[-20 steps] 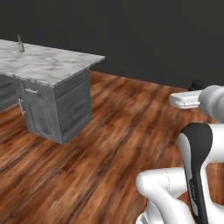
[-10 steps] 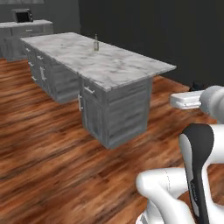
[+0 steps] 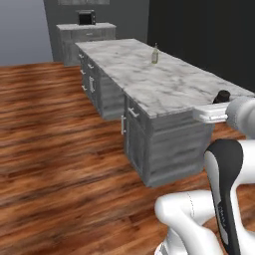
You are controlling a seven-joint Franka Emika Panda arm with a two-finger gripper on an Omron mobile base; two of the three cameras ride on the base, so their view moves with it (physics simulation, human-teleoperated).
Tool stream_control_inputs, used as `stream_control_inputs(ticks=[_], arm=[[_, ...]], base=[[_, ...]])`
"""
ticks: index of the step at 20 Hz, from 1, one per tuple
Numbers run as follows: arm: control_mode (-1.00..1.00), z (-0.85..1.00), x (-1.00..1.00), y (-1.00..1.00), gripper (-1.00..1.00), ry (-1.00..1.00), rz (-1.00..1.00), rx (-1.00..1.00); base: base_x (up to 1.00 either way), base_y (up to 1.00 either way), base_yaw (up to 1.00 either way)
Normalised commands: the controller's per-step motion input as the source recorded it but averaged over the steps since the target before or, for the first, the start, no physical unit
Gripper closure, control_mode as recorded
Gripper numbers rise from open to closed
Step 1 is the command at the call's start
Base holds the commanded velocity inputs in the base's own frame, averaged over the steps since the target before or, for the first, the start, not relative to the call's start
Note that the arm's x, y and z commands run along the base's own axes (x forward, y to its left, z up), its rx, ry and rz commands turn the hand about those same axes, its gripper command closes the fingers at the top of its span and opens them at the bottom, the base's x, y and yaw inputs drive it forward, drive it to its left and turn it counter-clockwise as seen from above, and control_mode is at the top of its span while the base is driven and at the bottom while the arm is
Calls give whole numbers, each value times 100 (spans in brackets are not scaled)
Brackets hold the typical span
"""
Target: Move the syrup bottle and shaker from the cabinet to the dining counter.
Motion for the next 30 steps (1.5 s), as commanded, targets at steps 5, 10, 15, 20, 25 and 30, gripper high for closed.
stream_control_inputs(ticks=[5, 10, 15, 20, 25, 30], arm=[[100, 0, 0, 0, 100, 0, 0, 0], [100, 0, 0, 0, 100, 0, 0, 0], [100, 0, 0, 0, 100, 0, 0, 0], [100, 0, 0, 0, 100, 0, 0, 0], [100, 0, 0, 0, 100, 0, 0, 0], [100, 0, 0, 0, 100, 0, 0, 0]], base=[[26, -51, 6], [42, -40, 0], [69, -47, 3], [89, -48, 16], [84, -46, 18], [66, -49, 18]])
